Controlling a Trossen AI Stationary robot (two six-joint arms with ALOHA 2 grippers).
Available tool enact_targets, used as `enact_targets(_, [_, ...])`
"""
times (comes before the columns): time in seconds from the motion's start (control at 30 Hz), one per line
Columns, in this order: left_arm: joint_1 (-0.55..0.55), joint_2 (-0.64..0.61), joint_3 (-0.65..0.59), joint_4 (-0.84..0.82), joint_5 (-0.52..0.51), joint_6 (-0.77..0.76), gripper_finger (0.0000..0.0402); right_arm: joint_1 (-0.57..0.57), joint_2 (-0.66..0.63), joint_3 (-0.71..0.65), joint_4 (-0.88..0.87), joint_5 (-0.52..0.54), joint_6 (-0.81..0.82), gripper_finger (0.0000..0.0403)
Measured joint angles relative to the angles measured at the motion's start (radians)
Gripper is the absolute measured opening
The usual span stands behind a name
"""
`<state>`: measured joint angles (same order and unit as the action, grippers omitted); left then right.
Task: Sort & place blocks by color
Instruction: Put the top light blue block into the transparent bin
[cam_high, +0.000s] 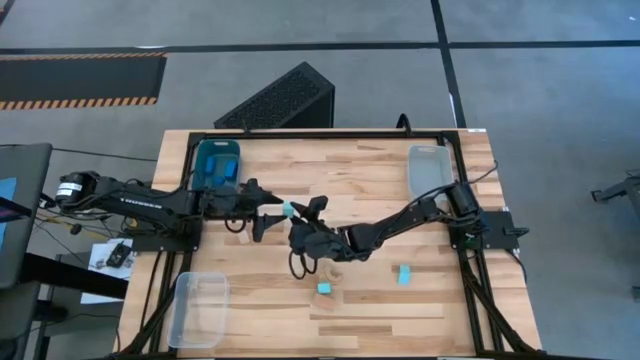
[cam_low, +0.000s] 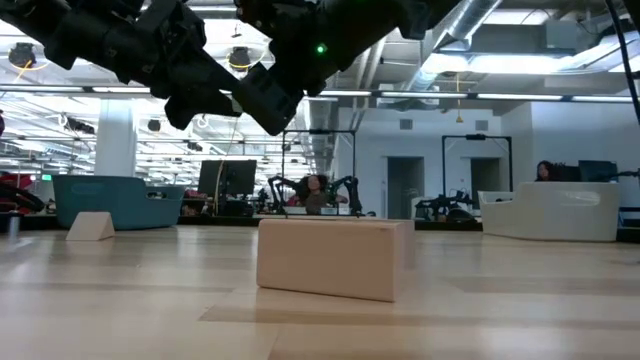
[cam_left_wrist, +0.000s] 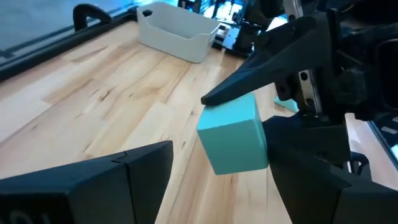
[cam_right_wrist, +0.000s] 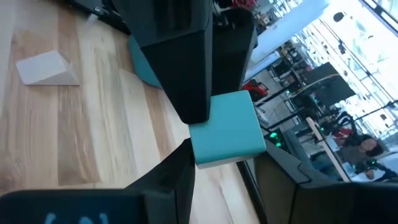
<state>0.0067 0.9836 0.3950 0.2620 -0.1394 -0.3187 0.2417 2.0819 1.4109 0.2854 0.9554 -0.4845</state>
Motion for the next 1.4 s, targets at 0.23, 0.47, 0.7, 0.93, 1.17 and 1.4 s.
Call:
enact_targets(0.23, [0.002, 0.000, 0.000, 0.058, 0.050, 0.019, 0.0229, 0.002, 0.000, 0.000, 0.003, -0.011, -0.045, 0.0154])
enact_targets(0.47, [0.002, 0.000, 0.000, 0.063, 0.070, 0.018, 0.0195, 0.011, 0.000, 0.000, 0.056, -0.005, -0.134, 0.0158])
enact_targets(0.7, [0.001, 0.000, 0.000, 0.082, 0.110, 0.048, 0.0177, 0.021, 0.000, 0.000, 0.102, -0.003, -0.205, 0.0159])
enact_targets(0.93, [0.002, 0.000, 0.000, 0.089, 0.115, 0.060, 0.0114, 0.020, -0.001, 0.000, 0.102, 0.006, -0.243, 0.0159])
enact_targets(1.17, [0.002, 0.000, 0.000, 0.090, 0.132, 0.089, 0.0109, 0.020, -0.001, 0.000, 0.105, 0.010, -0.253, 0.0178])
enact_targets(1.4, [0.002, -0.021, 0.010, 0.026, 0.091, 0.151, 0.0108, 0.030, 0.000, 0.000, 0.102, 0.156, -0.159, 0.0236])
